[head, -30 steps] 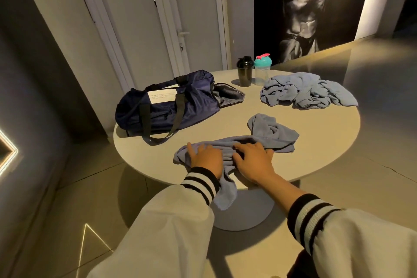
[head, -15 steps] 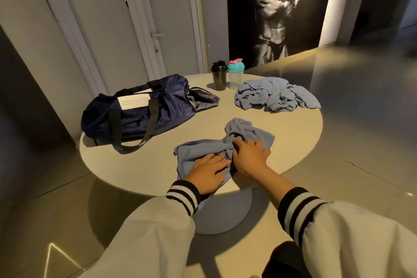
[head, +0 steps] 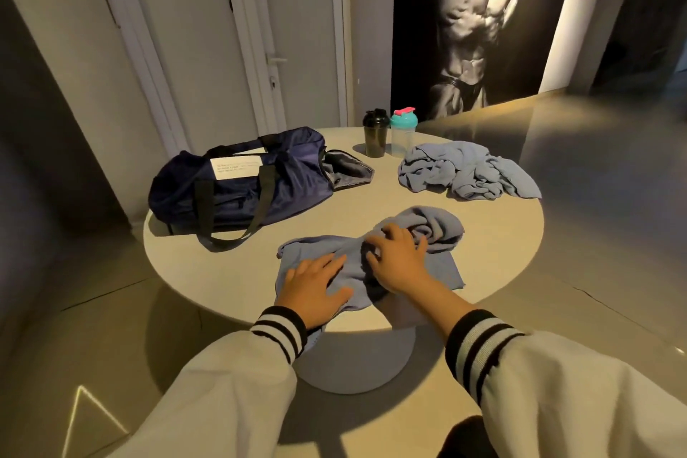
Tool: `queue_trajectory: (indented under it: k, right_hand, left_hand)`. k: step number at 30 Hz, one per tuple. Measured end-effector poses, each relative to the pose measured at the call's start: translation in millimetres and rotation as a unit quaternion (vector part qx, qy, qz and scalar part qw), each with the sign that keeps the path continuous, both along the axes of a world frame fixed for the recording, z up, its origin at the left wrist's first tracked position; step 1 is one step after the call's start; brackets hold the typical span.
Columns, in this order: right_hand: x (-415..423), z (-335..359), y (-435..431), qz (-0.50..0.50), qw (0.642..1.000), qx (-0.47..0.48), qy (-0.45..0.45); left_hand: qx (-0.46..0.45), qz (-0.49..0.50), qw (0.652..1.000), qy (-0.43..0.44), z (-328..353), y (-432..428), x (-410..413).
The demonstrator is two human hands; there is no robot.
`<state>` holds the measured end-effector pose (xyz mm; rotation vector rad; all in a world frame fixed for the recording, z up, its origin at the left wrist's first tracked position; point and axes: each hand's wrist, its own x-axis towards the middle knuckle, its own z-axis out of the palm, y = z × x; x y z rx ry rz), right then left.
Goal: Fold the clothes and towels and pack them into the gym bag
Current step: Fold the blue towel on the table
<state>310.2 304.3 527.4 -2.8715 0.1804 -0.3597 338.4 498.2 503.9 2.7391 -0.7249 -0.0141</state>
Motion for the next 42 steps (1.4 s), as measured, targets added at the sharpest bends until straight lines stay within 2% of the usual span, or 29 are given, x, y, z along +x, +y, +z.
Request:
queue_trajectory:
  k: [2,4,7,9,11,12,13,15,19,23,26,28,33,36,38,40,42]
  right_hand:
    - [-5,-14,8,0.009,1.0,0.005,-0.021]
    - [-9,-24,15,0.021,1.0,0.015,-0.001]
    - [-13,-34,21,0.036,0.999,0.005,0.001]
    - [-15,-35,21,0.045,0.999,0.003,-0.004]
    - [-19,-33,21,0.047,0.999,0.0,-0.012]
    - [-20,-33,20,0.042,0.999,0.003,-0.011]
    - [-20,-33,19,0.032,0.999,0.008,-0.007]
    - [-20,-33,19,0.007,1.0,0.017,0.006]
    - [-23,-30,20,-0.047,0.998,0.032,-0.001]
    - [-25,-28,36,-0.02,0.998,-0.021,-0.055]
    - [-18,-29,49,0.032,0.996,0.008,-0.083]
    - [-14,-31,49,0.065,0.996,0.052,-0.043]
    - [-12,-41,47,0.045,0.999,0.026,-0.014]
    - [-8,-42,52,0.013,0.999,0.043,-0.008]
    - [-3,-36,63,-0.011,0.994,0.11,0.003]
    - [3,-31,77,-0.008,0.991,0.132,0.009]
    - [7,-29,84,0.011,0.992,0.126,0.002]
  left_hand:
    - [0.045,0.0,0.999,0.005,4,1,-2]
    - [0.073,-0.005,0.997,0.02,11,1,-5]
    - [0.073,-0.016,0.996,0.057,15,1,-3]
    - [-0.003,-0.027,0.998,0.054,12,3,-3]
    - [-0.157,0.006,0.986,0.053,6,7,-2]
    - [-0.206,0.034,0.977,0.047,3,9,-1]
    - [-0.212,0.055,0.975,0.03,0,13,1]
    - [-0.132,0.067,0.989,0.0,-5,20,7]
    - [-0.012,0.121,0.992,0.042,-3,38,22]
    - [0.071,0.076,0.994,0.025,4,27,18]
    - [0.029,-0.015,0.999,0.01,7,4,7]
    - [0.007,-0.032,0.999,0.011,4,1,8]
    - [0.023,0.141,0.989,0.029,-5,34,34]
    - [0.044,0.172,0.984,0.022,-7,40,44]
    - [0.026,0.132,0.991,0.003,-7,32,45]
    - [0.0,0.07,0.997,-0.019,-8,24,44]
    - [-0.093,0.016,0.996,-0.006,-9,19,41]
